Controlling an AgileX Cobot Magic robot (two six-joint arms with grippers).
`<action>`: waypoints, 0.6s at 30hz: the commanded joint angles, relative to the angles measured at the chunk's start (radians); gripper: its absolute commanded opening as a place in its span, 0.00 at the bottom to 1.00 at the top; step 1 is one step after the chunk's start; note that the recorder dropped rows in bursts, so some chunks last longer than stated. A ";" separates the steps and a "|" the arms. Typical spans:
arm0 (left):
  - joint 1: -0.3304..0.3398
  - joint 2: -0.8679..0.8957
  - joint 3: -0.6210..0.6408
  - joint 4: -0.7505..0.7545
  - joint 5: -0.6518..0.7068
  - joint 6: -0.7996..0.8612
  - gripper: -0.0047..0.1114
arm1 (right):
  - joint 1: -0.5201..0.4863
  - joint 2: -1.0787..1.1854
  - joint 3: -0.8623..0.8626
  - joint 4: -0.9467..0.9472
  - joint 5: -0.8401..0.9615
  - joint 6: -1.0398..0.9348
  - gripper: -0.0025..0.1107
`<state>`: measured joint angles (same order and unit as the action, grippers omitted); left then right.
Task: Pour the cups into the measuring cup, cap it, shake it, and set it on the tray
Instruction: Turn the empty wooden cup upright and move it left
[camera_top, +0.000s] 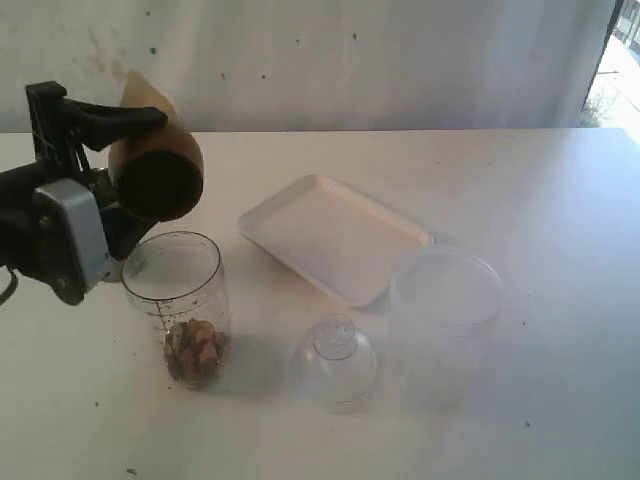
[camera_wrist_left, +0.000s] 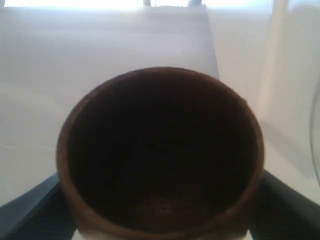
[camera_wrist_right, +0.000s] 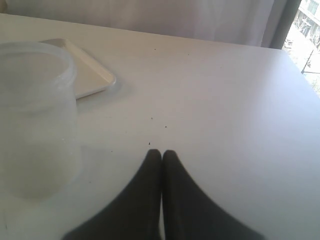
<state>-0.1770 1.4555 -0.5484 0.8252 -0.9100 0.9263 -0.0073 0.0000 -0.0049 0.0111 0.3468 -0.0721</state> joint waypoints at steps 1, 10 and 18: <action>0.003 -0.001 0.000 -0.068 -0.103 -0.443 0.04 | -0.003 0.000 0.005 -0.004 -0.003 -0.002 0.02; 0.003 -0.001 0.000 -0.151 -0.127 -0.797 0.04 | -0.003 0.000 0.005 -0.004 -0.003 -0.002 0.02; 0.003 -0.001 0.000 -0.097 -0.145 -0.933 0.04 | -0.003 0.000 0.005 -0.004 -0.003 -0.002 0.02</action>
<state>-0.1770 1.4555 -0.5484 0.7127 -1.0266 0.0729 -0.0073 0.0000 -0.0049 0.0111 0.3468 -0.0721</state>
